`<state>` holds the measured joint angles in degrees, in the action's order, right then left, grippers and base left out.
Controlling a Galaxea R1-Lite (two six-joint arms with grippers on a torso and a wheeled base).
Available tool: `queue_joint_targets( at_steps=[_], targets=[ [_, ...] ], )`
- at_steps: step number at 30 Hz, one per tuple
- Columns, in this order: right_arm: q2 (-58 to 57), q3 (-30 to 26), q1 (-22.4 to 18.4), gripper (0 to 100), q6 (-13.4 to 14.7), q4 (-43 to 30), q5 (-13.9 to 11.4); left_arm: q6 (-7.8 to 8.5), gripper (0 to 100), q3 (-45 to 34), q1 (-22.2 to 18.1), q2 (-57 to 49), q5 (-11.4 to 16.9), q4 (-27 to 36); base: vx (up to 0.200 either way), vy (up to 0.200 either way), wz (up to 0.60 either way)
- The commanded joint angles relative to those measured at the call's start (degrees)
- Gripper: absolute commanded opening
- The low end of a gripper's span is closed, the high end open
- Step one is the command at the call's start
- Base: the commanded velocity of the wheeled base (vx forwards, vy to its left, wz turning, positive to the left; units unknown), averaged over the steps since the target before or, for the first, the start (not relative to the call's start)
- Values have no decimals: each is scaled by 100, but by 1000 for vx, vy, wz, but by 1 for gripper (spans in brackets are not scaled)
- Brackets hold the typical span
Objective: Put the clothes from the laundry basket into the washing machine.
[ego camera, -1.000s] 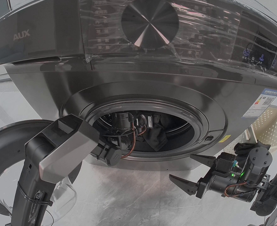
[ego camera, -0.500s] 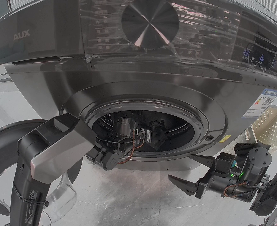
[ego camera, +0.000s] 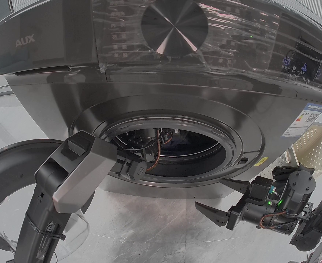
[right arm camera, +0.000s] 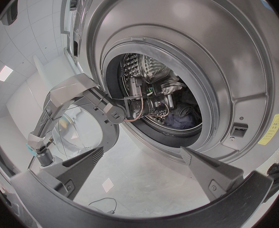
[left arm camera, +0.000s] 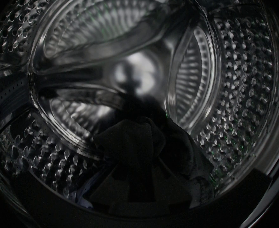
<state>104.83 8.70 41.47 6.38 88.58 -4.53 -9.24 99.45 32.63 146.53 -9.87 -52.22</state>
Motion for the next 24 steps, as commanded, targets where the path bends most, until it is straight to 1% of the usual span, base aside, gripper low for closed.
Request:
queue_joint_targets(
  at_steps=[1,3,6,7,10,12,14,15,16,18,19,20,21,23,24],
  targets=[
    [11,44,1,100,4,2,-4,-60,0,751,-117,561,-138,-218,0,0,0],
    [11,44,10,100,4,2,-4,-60,0,909,-117,657,-173,-227,0,0,0],
    [11,44,1,100,4,2,-4,-16,0,1103,-126,789,-182,-262,0,0,0],
    [11,44,1,100,4,2,-4,1,100,1164,-117,824,-182,-271,0,0,0],
    [3,44,-8,100,4,2,-4,-8,100,1129,-73,798,-182,-262,0,0,0],
    [3,44,-8,100,4,2,-4,-34,100,909,-47,701,-182,-218,0,0,0],
    [3,44,-8,100,4,2,-4,-16,100,523,-29,473,-182,-192,0,0,0],
    [3,44,-8,100,4,2,-4,-16,100,523,-29,473,-182,-192,0,0,0],
    [3,35,-16,100,13,2,-4,1,100,4,24,156,-138,-139,0,0,0],
    [3,35,-16,100,4,2,-4,10,100,-391,68,-72,-138,-130,0,0,0],
    [3,35,-16,100,4,2,-4,45,100,-620,112,-239,-146,-130,0,0,0],
    [3,35,-16,100,4,2,-4,45,100,-620,112,-239,-146,-130,0,0,0],
    [3,26,-16,100,4,2,-4,142,100,-1156,173,-652,-129,-121,0,0,0],
    [3,0,-25,100,4,2,-4,247,100,-1736,287,-995,-85,-165,0,0,0],
    [3,0,-25,100,4,2,-4,256,100,-1771,296,-1004,-85,-174,0,0,0]
  ],
)
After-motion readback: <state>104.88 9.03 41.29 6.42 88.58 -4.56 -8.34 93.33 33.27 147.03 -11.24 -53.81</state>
